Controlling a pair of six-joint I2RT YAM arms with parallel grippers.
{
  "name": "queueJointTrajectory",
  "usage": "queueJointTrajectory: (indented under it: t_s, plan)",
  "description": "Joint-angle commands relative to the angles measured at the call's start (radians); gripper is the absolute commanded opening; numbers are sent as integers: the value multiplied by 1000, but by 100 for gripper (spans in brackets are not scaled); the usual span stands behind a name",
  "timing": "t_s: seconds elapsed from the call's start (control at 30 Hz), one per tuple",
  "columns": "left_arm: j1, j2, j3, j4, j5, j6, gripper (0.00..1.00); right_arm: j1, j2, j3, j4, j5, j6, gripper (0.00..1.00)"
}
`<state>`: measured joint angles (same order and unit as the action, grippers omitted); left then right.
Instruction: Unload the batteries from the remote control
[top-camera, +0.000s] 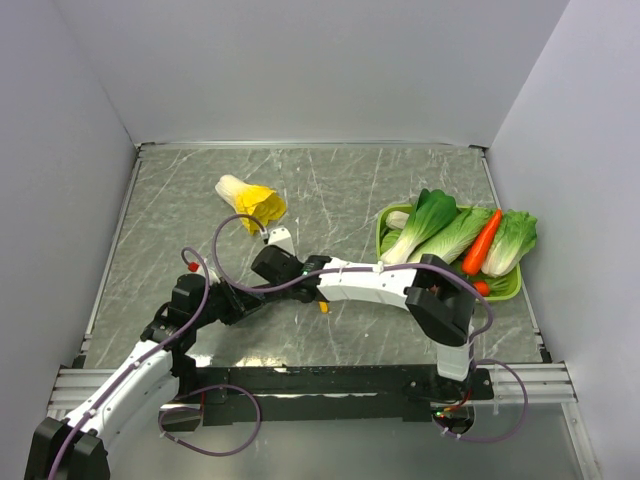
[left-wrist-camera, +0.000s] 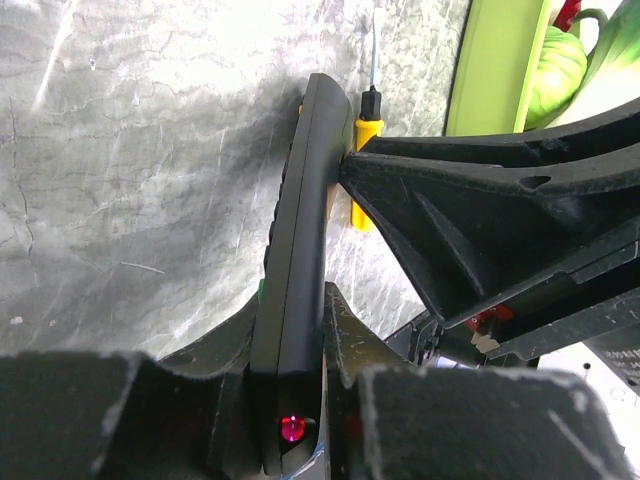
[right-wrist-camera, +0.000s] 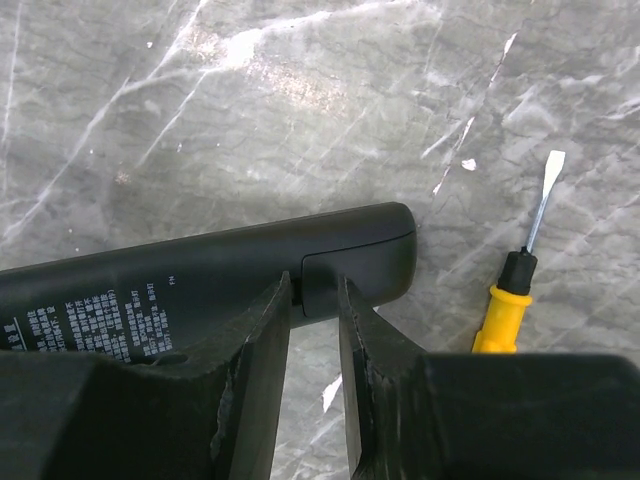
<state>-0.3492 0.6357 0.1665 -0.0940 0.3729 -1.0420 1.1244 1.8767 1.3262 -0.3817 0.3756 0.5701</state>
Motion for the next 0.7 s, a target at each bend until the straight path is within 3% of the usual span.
queueJointTrajectory:
  t_s: [0.0,0.67]
  plan:
    - [-4,-10,13,-44,-12,11,1,3,47,11,-108,100,-16,32]
    - [-4,-7,19,-59,-34,5,1,43,84,109,-197,249,-55,28]
